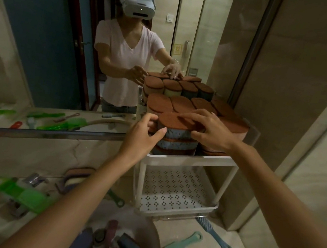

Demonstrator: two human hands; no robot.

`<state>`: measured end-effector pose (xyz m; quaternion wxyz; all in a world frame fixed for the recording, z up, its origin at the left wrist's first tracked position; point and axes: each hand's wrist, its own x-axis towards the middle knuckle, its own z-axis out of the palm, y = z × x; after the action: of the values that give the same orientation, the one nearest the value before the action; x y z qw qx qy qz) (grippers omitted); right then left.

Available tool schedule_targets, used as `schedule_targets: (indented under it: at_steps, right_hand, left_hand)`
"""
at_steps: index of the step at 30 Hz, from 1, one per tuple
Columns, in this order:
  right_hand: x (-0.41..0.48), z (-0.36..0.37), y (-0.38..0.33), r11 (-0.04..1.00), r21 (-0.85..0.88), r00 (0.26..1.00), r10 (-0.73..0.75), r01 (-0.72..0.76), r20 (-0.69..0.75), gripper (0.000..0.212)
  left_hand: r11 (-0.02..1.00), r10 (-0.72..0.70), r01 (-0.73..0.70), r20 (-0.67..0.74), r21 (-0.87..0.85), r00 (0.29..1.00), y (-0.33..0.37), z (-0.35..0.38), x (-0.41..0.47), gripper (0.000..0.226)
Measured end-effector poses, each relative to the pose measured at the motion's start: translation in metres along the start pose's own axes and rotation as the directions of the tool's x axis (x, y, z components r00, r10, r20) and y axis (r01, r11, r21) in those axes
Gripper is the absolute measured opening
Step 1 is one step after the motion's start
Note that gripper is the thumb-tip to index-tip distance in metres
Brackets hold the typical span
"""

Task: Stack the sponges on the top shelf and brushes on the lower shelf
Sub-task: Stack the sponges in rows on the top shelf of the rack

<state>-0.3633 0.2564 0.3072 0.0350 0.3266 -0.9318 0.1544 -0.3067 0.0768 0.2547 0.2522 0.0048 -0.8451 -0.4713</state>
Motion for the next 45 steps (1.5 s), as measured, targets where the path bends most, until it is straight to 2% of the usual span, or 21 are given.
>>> schedule_targets:
  at_steps: [4, 8, 10, 12, 15, 17, 19, 21, 25, 28, 31, 34, 36, 37, 40, 42, 45]
  right_hand:
    - [-0.002, 0.005, 0.005, 1.000, 0.022, 1.000, -0.005, 0.006, -0.014, 0.057]
    - [-0.019, -0.003, 0.017, 0.948, 0.315, 0.976, 0.103, -0.037, -0.194, 0.061]
    - [-0.027, -0.007, 0.027, 0.959, 0.277, 0.959, 0.139, -0.067, -0.247, 0.064]
    - [-0.033, -0.007, 0.037, 0.983, 0.159, 0.954, 0.134, -0.094, -0.267, 0.067]
    - [-0.036, -0.002, 0.049, 0.990, -0.012, 0.965, 0.135, -0.141, -0.226, 0.068]
    - [-0.036, 0.005, 0.055, 0.980, -0.084, 0.971, 0.166, -0.183, -0.172, 0.063]
    - [-0.037, 0.011, 0.060, 0.971, -0.123, 0.968, 0.181, -0.203, -0.172, 0.054]
    - [-0.038, 0.014, 0.062, 0.967, -0.131, 0.959, 0.190, -0.220, -0.209, 0.052]
    - [-0.038, 0.014, 0.057, 0.956, -0.146, 0.946, 0.216, -0.255, -0.240, 0.051]
    - [-0.038, 0.018, 0.055, 0.941, -0.211, 0.949, 0.217, -0.266, -0.231, 0.050]
    - [-0.038, 0.019, 0.054, 0.947, -0.178, 0.948, 0.226, -0.268, -0.225, 0.050]
    - [-0.040, 0.021, 0.049, 0.961, -0.126, 0.942, 0.205, -0.245, -0.266, 0.050]
    - [-0.044, 0.022, 0.034, 0.985, -0.095, 0.924, 0.103, -0.147, -0.368, 0.055]
    - [-0.045, 0.024, 0.023, 0.991, -0.123, 0.902, 0.001, -0.060, -0.431, 0.052]
    - [-0.043, 0.045, -0.023, 0.958, -0.223, 0.806, -0.273, 0.179, -0.525, 0.031]
    - [-0.036, 0.067, -0.056, 0.935, -0.202, 0.801, -0.354, 0.291, -0.483, 0.029]
    - [-0.023, 0.113, -0.095, 0.907, -0.042, 0.848, -0.406, 0.418, -0.341, 0.030]
  left_hand:
    - [0.985, 0.125, -0.122, -0.014, 0.123, 0.992, -0.001, 0.000, -0.002, 0.039]
    - [0.837, 0.432, -0.394, -0.016, 0.379, 0.902, 0.009, 0.004, -0.003, 0.039]
    - [0.742, 0.516, -0.485, 0.068, 0.462, 0.854, 0.015, 0.009, 0.000, 0.041]
    - [0.637, 0.549, -0.547, 0.178, 0.543, 0.817, 0.015, 0.019, 0.004, 0.041]
    - [0.547, 0.491, -0.575, 0.324, 0.608, 0.809, 0.016, 0.029, 0.008, 0.052]
    - [0.574, 0.411, -0.545, 0.362, 0.611, 0.837, 0.018, 0.031, 0.008, 0.055]
    - [0.604, 0.367, -0.498, 0.338, 0.622, 0.867, 0.015, 0.034, 0.010, 0.053]
    - [0.623, 0.363, -0.491, 0.331, 0.609, 0.871, 0.015, 0.032, 0.007, 0.051]
    - [0.597, 0.402, -0.498, 0.303, 0.629, 0.864, 0.016, 0.034, 0.008, 0.050]
    - [0.629, 0.332, -0.447, 0.300, 0.636, 0.894, 0.022, 0.038, 0.006, 0.050]
    - [0.634, 0.285, -0.414, 0.300, 0.653, 0.910, 0.028, 0.040, 0.006, 0.050]
    - [0.720, 0.244, -0.379, 0.299, 0.581, 0.922, 0.031, 0.036, 0.006, 0.049]
    - [0.795, 0.270, -0.357, 0.241, 0.490, 0.932, 0.032, 0.028, 0.005, 0.048]
    - [0.834, 0.285, -0.339, 0.186, 0.435, 0.940, 0.031, 0.022, 0.003, 0.046]
    - [0.941, 0.225, -0.214, -0.012, 0.263, 0.974, 0.020, -0.004, -0.012, 0.038]
    - [0.969, 0.121, -0.093, -0.111, 0.230, 0.986, 0.003, -0.023, -0.027, 0.034]
    - [0.948, -0.111, 0.154, -0.164, 0.278, 0.980, -0.043, -0.049, -0.051, 0.031]
